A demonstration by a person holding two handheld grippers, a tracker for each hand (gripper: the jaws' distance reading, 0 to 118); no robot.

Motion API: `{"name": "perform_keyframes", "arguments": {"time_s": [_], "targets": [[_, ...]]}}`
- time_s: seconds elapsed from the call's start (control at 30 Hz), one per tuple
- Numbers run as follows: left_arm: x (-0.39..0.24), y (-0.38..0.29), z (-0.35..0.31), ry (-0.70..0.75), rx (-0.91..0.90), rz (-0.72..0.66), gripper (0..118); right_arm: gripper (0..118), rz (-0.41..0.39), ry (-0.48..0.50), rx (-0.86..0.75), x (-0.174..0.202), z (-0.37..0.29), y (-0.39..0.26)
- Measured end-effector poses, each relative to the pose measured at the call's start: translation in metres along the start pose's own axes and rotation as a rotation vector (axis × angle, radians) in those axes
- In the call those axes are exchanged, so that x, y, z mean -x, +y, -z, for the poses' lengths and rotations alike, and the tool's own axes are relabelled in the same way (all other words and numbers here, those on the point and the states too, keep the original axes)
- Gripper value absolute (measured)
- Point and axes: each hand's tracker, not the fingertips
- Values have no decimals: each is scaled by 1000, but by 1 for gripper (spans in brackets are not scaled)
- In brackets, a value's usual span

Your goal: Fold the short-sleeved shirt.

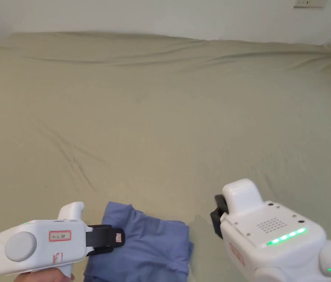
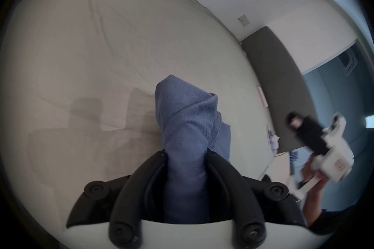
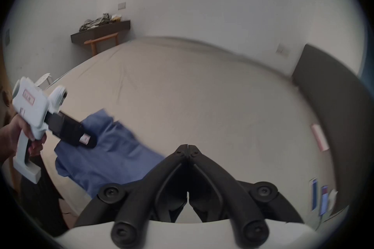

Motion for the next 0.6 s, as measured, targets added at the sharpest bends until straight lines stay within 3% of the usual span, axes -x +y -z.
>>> {"name": "perform_keyframes", "arguments": {"time_s": [0.1,0.27,0.37,0.5,0.6], "targets": [[8,-1,-18,10,-38,-3,20,0,10,-52,-64,-5,-16,22],[38,-3,-45,161,-82,-1,20,0,-17,-121,-148,17,-29,45],[57,-9,-66,164,-106,-74,20,0,3,-93,-154,27,-25,52],[83,-11,-94,305,-137,-31,20,0,9,-72,-165,47,-20,58],[111,-8,-115,329,-154,-68,20,0,6,-50,-162,65,-15,64]]}}
